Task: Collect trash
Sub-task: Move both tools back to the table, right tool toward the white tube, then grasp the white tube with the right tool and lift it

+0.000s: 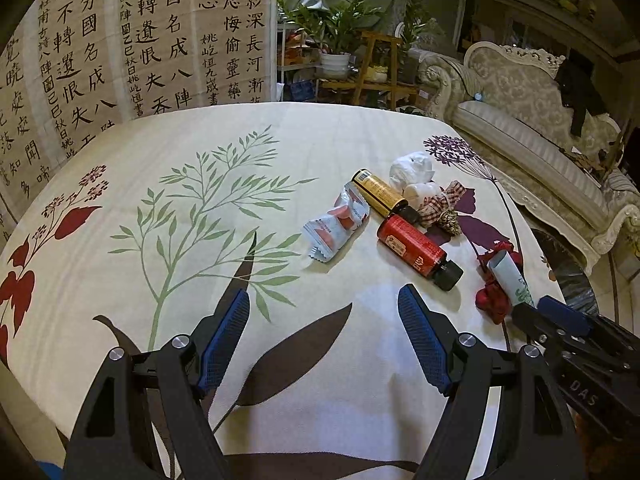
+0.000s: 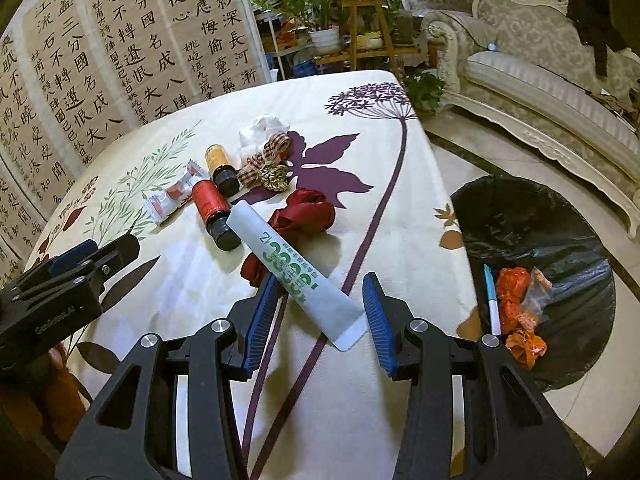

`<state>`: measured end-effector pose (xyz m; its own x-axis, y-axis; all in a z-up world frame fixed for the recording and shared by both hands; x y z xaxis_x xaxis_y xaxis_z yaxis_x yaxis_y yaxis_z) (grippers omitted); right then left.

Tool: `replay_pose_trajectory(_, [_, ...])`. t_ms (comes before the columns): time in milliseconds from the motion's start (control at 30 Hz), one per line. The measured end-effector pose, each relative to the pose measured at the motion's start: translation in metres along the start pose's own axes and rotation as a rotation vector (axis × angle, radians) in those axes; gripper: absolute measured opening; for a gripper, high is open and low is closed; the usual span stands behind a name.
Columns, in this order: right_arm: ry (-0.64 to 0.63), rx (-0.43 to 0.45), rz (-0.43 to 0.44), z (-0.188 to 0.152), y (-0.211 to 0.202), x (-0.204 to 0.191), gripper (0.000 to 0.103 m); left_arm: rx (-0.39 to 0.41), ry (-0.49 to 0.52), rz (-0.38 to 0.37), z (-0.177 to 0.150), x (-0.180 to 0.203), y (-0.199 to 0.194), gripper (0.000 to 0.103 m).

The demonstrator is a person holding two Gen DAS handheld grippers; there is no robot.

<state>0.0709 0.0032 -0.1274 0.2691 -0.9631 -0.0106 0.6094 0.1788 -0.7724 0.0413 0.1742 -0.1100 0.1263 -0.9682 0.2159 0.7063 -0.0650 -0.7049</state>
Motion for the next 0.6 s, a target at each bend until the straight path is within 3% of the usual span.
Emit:
replay_pose_trajectory(200, [-0.035,0.001,0.001,0.003,0.005,-0.007,0.038,-0.011,-0.005,-0.004,-0.002,0.000,0.003,0.074])
replay_pose_trajectory(600, [-0.044,0.002,0.041,0.002,-0.001,-0.012,0.016,-0.017,0.010,-0.022,-0.002,0.012,0.005,0.074])
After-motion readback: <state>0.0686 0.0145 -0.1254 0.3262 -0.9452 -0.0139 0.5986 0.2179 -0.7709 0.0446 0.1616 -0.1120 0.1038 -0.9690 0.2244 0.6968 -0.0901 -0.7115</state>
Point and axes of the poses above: each gripper's, at about its wrist camera, not at the fingertips, and y roughly the way its jaws point, x to its right, z to its top, the point moved 10 cm from there along y, roughly the way its jaws point, and after that the axes turned 12 degrees about -z, right-handed, at the moved point
